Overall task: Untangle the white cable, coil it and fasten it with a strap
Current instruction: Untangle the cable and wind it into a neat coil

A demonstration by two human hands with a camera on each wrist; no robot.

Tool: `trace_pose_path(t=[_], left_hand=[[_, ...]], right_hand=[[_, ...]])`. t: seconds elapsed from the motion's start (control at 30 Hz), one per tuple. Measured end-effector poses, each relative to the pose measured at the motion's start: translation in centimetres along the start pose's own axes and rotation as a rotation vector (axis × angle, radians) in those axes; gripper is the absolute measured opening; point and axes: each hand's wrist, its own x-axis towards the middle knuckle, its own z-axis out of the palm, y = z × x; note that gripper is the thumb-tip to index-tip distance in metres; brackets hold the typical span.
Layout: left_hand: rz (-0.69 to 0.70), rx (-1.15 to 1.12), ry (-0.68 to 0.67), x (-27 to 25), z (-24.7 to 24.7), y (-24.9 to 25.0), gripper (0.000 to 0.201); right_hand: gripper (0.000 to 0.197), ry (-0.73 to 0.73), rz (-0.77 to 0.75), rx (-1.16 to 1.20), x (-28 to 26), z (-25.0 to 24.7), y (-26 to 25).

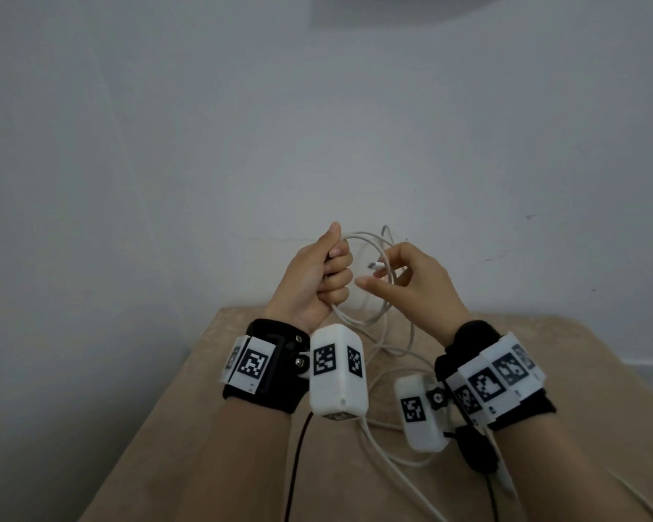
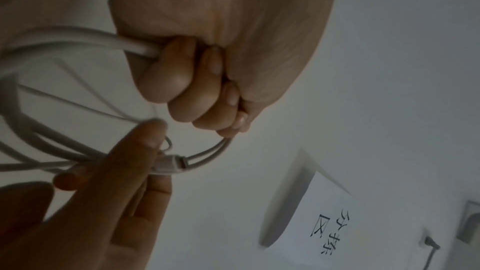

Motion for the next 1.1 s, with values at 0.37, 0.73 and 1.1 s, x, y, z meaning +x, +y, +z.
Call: trace_pose_path(t=[0.37,0.73,1.1], left_hand=[[-0.072,0.024,0.015,0.2,-0.7,-0.1,0.043],[-0.104,-0.106,-0.095,0.3,-0.7,0.2,0.047],[-0.105,-0.088,-0.085,0.3,-0.6,0.2,0.046]], right_hand=[[0.021,0.419,0.008,0.427,0.4,-1.5,-1.1],[0.057,-0.041,-0.044,-0.007,0.7,-2.5,0.7],[0.019,-0.004,0.061,0.428,0.6,-2.6,0.3]])
